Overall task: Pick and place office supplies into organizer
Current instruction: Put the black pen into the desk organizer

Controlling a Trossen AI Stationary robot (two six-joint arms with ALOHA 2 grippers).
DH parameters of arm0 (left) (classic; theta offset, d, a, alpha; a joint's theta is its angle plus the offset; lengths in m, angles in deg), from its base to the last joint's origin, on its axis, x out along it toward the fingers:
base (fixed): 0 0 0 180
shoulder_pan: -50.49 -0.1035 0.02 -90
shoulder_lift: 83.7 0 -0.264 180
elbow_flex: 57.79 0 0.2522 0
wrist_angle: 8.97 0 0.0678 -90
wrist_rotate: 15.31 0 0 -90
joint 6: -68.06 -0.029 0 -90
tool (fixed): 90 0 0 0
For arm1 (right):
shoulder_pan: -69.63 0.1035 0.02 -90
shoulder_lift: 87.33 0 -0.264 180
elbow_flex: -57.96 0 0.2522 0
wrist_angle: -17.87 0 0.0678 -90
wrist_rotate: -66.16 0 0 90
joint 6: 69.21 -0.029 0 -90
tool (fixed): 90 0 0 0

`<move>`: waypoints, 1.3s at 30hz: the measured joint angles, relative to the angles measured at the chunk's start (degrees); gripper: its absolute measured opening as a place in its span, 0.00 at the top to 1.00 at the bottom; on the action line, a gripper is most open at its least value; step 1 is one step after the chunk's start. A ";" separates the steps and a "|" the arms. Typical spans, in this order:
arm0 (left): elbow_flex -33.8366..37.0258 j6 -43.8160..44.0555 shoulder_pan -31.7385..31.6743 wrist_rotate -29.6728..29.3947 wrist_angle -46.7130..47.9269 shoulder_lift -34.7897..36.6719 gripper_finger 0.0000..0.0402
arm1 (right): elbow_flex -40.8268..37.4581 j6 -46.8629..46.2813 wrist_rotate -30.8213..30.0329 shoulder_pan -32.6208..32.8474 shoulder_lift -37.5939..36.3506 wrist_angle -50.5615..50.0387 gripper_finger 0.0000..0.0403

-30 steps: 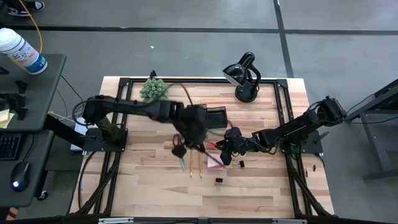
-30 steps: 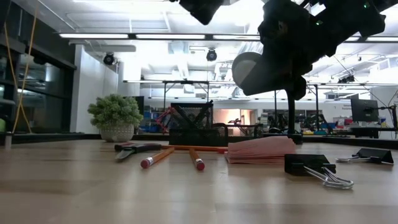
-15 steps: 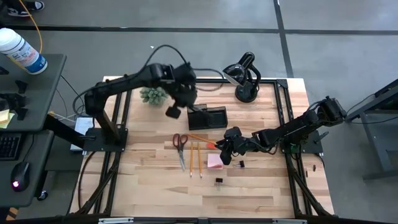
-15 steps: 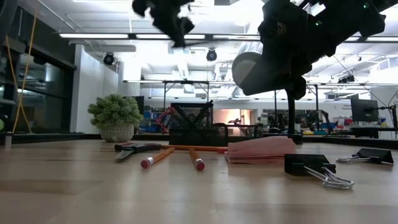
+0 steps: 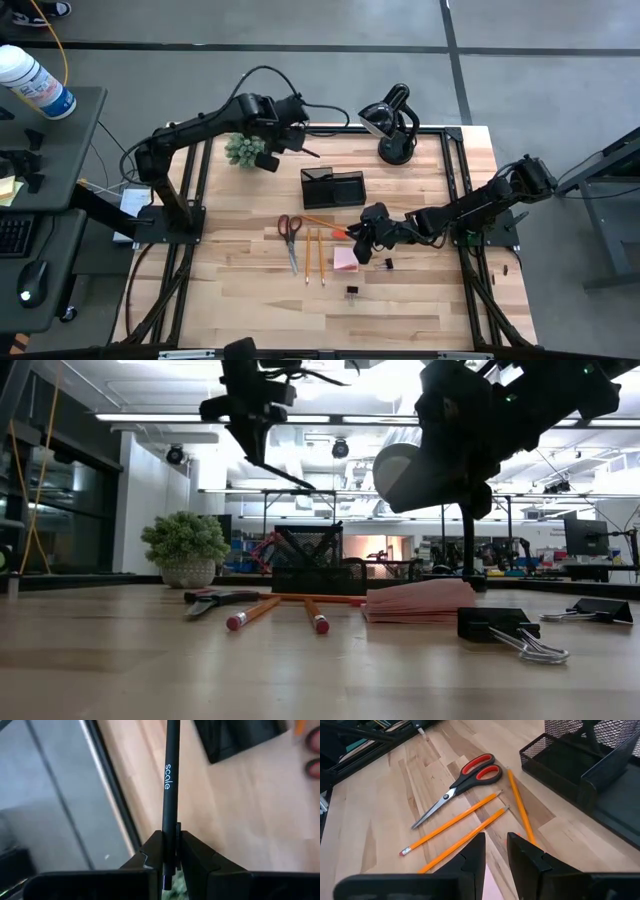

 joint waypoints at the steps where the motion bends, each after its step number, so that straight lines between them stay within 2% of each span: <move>1: 0.00 -0.06 0.54 -1.49 0.01 -0.33 0.92 | 0.00 0.00 -0.16 -0.01 0.00 0.00 0.82; 13: 2.06 -3.25 10.29 -15.12 0.87 -6.36 0.92 | 0.00 -1.92 0.19 -0.66 0.00 0.27 0.82; 20: 2.95 -2.81 13.90 -26.57 0.93 -9.27 0.92 | 0.00 -1.96 0.21 -0.66 0.00 0.31 0.82; 29: 2.97 -2.78 15.25 -27.28 0.58 -9.57 0.92 | 0.00 -1.96 0.22 -0.66 0.00 0.35 0.82; 39: 2.97 -2.76 15.19 -23.91 0.57 -9.57 0.92 | 0.00 -1.96 0.23 -0.66 0.00 0.35 0.82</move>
